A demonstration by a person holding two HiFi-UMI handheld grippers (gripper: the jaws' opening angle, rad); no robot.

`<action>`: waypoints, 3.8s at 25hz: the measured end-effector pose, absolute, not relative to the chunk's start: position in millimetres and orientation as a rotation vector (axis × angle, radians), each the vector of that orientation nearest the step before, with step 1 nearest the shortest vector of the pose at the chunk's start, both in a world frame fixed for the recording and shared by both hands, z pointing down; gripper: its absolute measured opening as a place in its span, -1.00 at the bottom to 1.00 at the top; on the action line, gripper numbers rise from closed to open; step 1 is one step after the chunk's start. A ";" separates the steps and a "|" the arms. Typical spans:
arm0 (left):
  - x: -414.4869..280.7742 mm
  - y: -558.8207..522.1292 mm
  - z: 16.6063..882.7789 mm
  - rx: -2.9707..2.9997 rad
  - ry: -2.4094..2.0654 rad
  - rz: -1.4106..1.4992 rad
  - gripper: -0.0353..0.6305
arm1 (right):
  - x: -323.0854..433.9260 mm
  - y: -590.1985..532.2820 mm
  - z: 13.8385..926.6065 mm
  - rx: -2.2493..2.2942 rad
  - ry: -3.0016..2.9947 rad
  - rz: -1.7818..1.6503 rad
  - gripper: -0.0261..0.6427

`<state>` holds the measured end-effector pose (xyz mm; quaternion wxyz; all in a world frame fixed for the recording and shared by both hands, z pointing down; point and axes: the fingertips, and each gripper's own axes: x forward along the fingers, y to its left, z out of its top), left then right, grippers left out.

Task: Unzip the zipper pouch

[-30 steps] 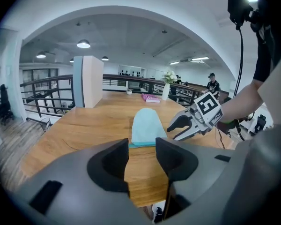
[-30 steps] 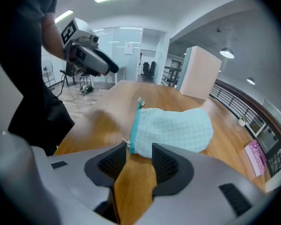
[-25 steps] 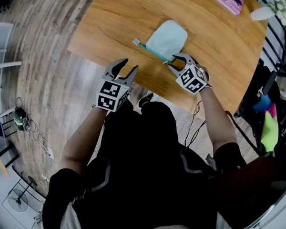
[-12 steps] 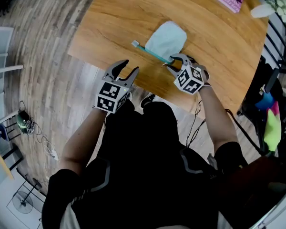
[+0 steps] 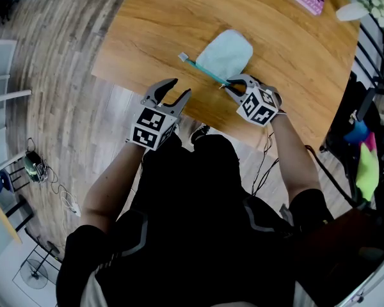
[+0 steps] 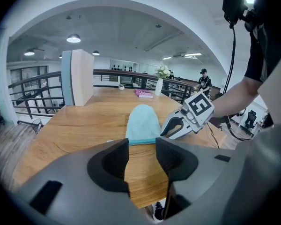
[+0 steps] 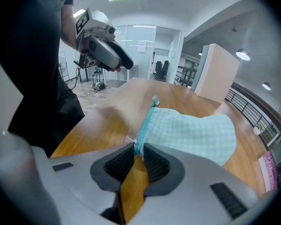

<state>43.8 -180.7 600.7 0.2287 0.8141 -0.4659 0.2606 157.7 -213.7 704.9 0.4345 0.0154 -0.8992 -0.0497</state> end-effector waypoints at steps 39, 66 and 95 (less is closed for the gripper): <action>88.0 -224.7 454.6 2.871 -0.856 0.601 -0.61 | 101.0 -243.3 460.9 0.471 -2.682 0.385 -0.75; 68.9 -227.3 428.5 2.882 -0.832 0.518 -0.80 | 82.1 -231.6 436.7 0.421 -2.607 0.240 -0.76; -1.7 -264.7 440.5 2.670 -1.006 0.482 -0.81 | 101.9 -235.4 450.5 0.456 -2.562 0.317 -0.77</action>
